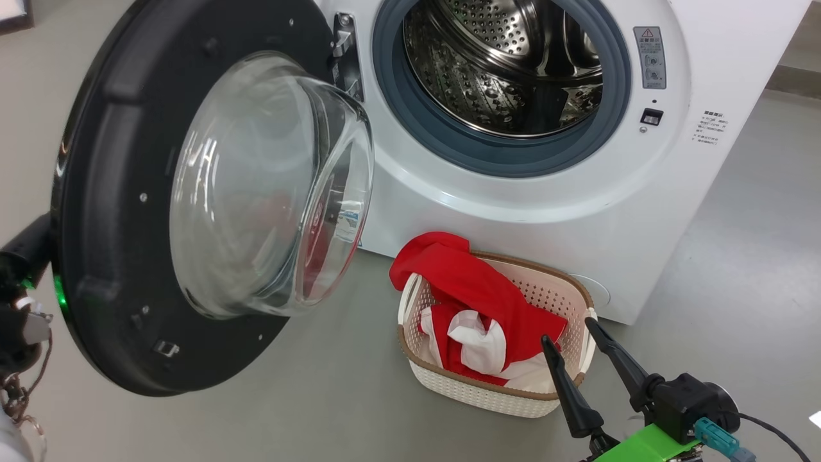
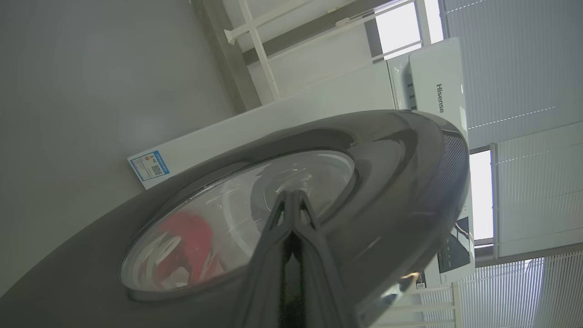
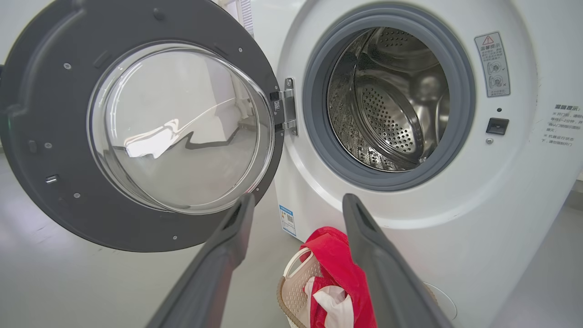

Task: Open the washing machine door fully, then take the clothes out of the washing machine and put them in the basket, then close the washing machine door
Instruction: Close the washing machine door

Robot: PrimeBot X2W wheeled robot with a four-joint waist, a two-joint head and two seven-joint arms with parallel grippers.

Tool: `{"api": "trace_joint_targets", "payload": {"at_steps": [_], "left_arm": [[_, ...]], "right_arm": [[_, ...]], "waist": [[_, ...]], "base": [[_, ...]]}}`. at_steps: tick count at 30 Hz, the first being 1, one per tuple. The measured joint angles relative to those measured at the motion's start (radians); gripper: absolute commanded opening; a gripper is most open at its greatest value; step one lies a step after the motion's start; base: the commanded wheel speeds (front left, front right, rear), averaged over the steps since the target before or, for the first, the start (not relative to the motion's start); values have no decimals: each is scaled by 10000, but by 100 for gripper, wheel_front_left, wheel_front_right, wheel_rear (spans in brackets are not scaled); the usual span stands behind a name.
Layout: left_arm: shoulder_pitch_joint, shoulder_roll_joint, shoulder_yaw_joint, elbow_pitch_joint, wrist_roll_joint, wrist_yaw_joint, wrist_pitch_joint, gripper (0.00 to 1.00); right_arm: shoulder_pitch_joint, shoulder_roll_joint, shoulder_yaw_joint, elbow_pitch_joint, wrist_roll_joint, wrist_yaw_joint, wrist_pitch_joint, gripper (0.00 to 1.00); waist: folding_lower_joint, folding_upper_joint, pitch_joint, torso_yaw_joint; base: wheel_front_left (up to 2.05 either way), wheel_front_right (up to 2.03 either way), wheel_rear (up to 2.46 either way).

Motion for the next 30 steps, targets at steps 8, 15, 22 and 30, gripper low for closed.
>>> {"api": "trace_joint_targets", "payload": {"at_steps": [8, 15, 22, 30], "left_arm": [[788, -788, 10, -1695, -407, 232, 639, 0], [1637, -1398, -50, -3429, -679, 769, 1104, 0], [2130, -1760, -240, -4771, -1195, 1296, 1455, 0], [2497, -1822, -738, -5614, -1900, 1795, 1536, 0]], "right_arm": [[-2, 12, 4, 63, 52, 0, -33, 100], [-6, 17, -6, 84, 52, 0, -121, 100], [-14, 15, -12, 100, 54, 0, -130, 100], [-274, 17, 10, 142, 102, 0, -198, 100]], "waist": [[0, 0, 13, -46], [0, 0, 72, -154], [0, 0, 162, -262], [0, 0, 286, -465]], "base": [[0, 0, 0], [0, 0, 0], [0, 0, 0], [0, 0, 0]]}}
